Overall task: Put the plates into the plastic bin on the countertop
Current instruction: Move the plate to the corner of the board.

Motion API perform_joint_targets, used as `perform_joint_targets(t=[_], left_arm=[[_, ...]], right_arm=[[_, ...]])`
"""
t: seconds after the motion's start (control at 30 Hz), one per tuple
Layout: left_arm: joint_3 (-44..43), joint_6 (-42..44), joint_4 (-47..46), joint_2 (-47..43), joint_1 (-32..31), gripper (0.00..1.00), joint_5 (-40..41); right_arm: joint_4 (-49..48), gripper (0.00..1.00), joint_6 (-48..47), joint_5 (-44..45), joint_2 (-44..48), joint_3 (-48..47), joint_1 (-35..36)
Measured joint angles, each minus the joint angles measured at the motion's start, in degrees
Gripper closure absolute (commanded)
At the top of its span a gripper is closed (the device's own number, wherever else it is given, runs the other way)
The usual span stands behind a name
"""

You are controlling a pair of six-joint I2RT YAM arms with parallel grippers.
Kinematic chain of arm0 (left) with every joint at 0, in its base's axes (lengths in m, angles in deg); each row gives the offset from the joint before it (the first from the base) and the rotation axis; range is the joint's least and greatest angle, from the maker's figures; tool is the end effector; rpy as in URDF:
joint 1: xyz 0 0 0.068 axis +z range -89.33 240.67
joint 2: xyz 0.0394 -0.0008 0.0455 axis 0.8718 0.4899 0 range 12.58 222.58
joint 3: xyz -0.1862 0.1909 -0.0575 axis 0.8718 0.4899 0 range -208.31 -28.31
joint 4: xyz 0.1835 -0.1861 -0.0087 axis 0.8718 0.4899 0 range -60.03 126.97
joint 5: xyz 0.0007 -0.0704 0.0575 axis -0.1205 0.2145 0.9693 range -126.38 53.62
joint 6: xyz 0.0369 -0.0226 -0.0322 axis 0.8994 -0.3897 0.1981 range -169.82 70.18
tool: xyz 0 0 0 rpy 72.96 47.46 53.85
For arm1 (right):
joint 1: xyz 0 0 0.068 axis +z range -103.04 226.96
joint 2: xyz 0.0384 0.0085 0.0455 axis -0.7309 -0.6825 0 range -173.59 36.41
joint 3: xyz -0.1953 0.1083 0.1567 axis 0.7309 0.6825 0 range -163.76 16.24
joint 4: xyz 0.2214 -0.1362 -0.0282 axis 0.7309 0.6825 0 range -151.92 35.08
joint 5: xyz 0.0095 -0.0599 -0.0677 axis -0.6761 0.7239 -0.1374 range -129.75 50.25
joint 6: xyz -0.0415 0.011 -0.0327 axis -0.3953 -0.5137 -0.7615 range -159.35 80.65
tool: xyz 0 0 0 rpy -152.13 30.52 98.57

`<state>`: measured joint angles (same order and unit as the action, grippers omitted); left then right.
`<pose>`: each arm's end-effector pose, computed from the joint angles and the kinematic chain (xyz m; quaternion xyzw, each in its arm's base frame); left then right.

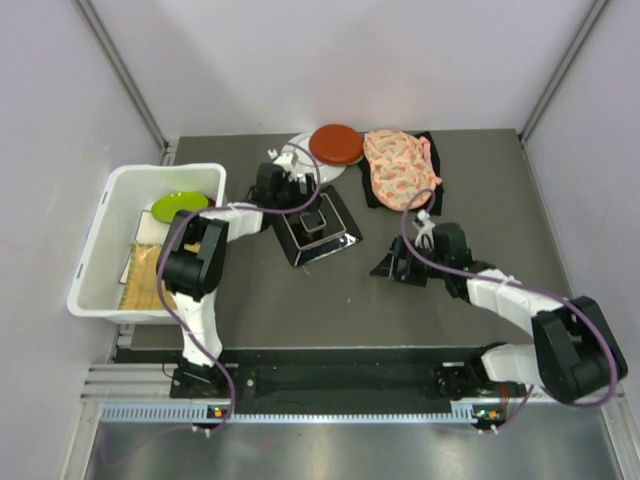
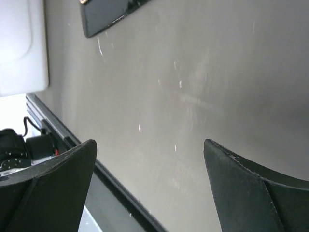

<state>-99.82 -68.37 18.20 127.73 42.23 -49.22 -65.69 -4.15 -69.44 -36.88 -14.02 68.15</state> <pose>0.4180 -0.1476 0.1694 0.0535 0.8686 -0.2458 0.4269 0.2224 0.1051 0.1765 -0.0024 0.8804 0.3996 0.2555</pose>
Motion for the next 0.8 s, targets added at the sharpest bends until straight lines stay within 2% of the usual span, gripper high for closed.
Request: perform_joint_targets(t=[0.2,0.47,0.8], left_arm=[[11.37,-3.80,-6.40,-6.60,-2.49,0.02,-1.77],[20.50,-7.63,-12.72,-11.52,-8.96,0.04,-2.34],[29.62,-13.60,-16.26,-17.81,-18.21,0.05,-0.04]], right_arm=[[0.28,0.08,6.86,3.52,10.34,8.70,5.53],[3.89,0.08,21.90,13.57,25.92,18.45,19.34],[9.70,0.08,41.07,27.39,34.84,22.84,33.68]])
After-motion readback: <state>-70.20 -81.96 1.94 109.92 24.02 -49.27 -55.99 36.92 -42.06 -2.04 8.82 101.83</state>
